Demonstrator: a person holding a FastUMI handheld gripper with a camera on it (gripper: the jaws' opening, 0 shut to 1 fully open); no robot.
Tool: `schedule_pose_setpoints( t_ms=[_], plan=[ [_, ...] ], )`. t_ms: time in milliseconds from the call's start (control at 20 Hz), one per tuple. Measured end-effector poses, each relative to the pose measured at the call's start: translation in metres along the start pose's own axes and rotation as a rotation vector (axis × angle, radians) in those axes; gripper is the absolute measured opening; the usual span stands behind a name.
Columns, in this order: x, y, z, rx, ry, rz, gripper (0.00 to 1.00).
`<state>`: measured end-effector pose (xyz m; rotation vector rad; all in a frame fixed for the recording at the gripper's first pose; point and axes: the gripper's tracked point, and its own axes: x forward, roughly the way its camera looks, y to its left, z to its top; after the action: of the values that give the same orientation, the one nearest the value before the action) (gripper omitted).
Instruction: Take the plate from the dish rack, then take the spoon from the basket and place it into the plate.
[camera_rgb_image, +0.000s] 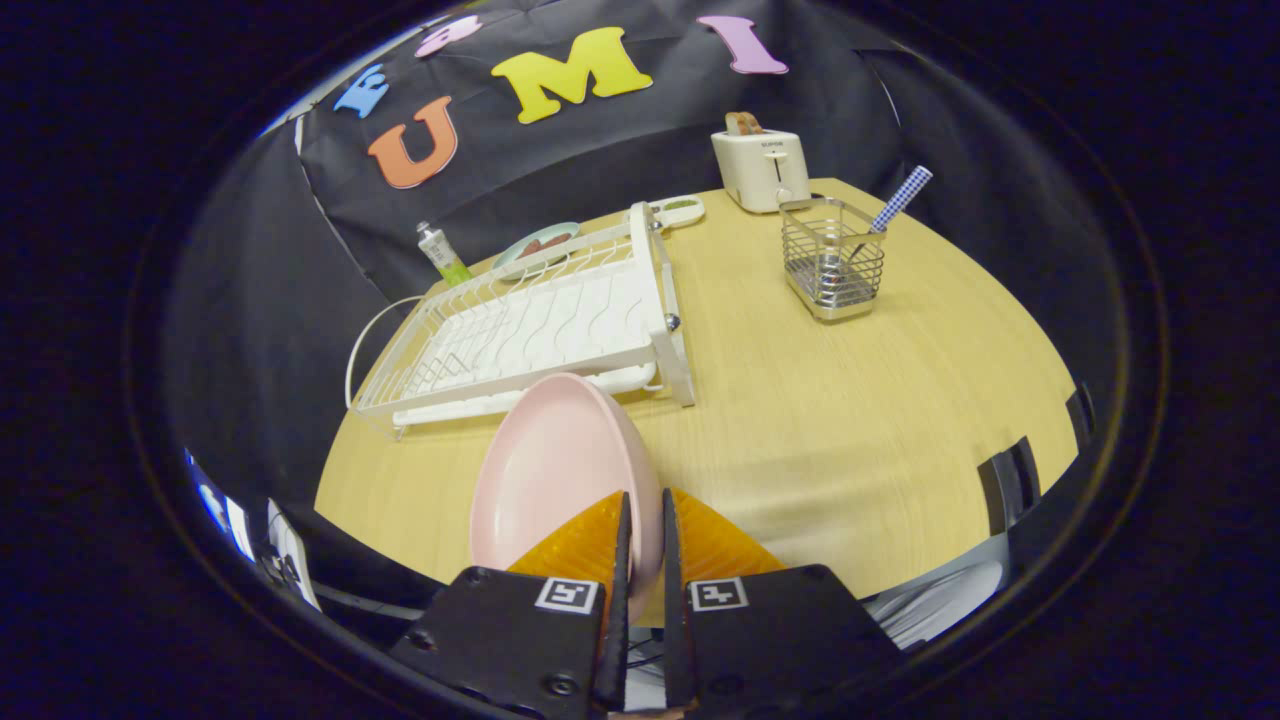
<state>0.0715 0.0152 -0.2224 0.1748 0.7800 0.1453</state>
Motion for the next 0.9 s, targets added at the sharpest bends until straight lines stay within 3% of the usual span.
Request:
schedule_pose_setpoints(
  t_ms=[50,150,200,250,550,800,900],
  plan=[
    [0.001,-0.004,0.001,-0.016,-0.019,-0.014,0.21],
    [0.001,-0.006,0.005,-0.054,-0.063,-0.019,0.34],
    [0.001,-0.009,0.009,-0.060,-0.094,-0.030,0.57],
    [0.001,-0.014,0.015,-0.053,-0.133,-0.043,0.64],
    [-0.022,-0.048,0.066,-0.128,-0.426,-0.161,0.82],
    [-0.029,-0.081,0.093,-0.117,-0.546,-0.168,0.88],
    [-0.034,-0.102,0.109,-0.080,-0.611,-0.168,0.95]
  ],
)
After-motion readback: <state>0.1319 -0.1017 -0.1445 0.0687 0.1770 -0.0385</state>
